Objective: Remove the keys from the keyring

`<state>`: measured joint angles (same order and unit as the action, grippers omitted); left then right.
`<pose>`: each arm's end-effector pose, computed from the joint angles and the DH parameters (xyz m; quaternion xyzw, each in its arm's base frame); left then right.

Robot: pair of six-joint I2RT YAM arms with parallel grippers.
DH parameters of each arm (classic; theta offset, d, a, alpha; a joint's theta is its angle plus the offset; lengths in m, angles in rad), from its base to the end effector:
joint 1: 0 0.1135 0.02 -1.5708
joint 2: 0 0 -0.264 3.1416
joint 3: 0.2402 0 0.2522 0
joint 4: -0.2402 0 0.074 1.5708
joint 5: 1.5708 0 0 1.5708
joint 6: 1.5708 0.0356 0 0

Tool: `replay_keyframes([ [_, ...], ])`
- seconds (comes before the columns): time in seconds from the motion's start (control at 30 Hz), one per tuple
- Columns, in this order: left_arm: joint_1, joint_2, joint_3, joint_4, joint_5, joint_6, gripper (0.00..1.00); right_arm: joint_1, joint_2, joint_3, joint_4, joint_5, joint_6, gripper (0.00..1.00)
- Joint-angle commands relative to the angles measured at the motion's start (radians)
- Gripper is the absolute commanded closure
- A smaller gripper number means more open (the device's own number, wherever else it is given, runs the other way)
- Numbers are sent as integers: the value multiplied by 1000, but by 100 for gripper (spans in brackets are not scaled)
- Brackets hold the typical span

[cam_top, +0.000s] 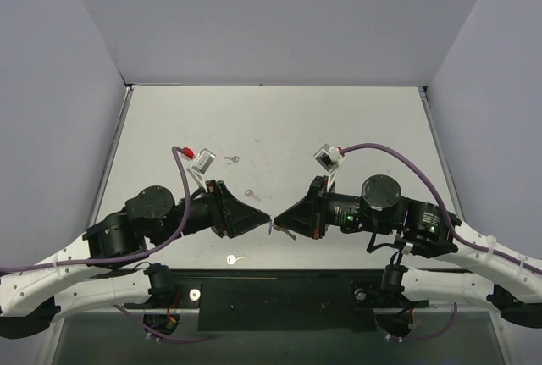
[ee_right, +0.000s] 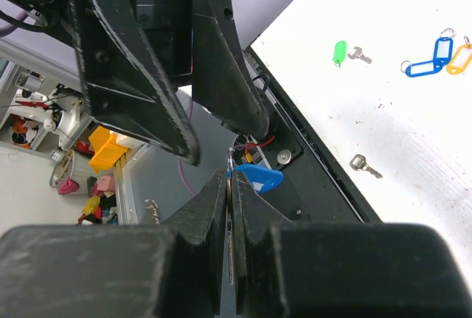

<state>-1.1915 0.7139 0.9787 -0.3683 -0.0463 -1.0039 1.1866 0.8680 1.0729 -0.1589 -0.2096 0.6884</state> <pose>0.0571 -0.1389 0.3971 0.0541 0.7407 -0.5880 0.3203 0.0627 0.1749 0.4285 -0.2426 0.6470 0.6225 0.3674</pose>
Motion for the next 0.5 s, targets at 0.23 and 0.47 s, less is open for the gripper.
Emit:
replay_keyframes([
  [0.23,0,2,241,-253,43,181,21,7,-52,24,-39,-53,-36,100],
  [0.47,1,58,316,-258,290,369,31,7,-35,68,-97,-247,-72,100],
])
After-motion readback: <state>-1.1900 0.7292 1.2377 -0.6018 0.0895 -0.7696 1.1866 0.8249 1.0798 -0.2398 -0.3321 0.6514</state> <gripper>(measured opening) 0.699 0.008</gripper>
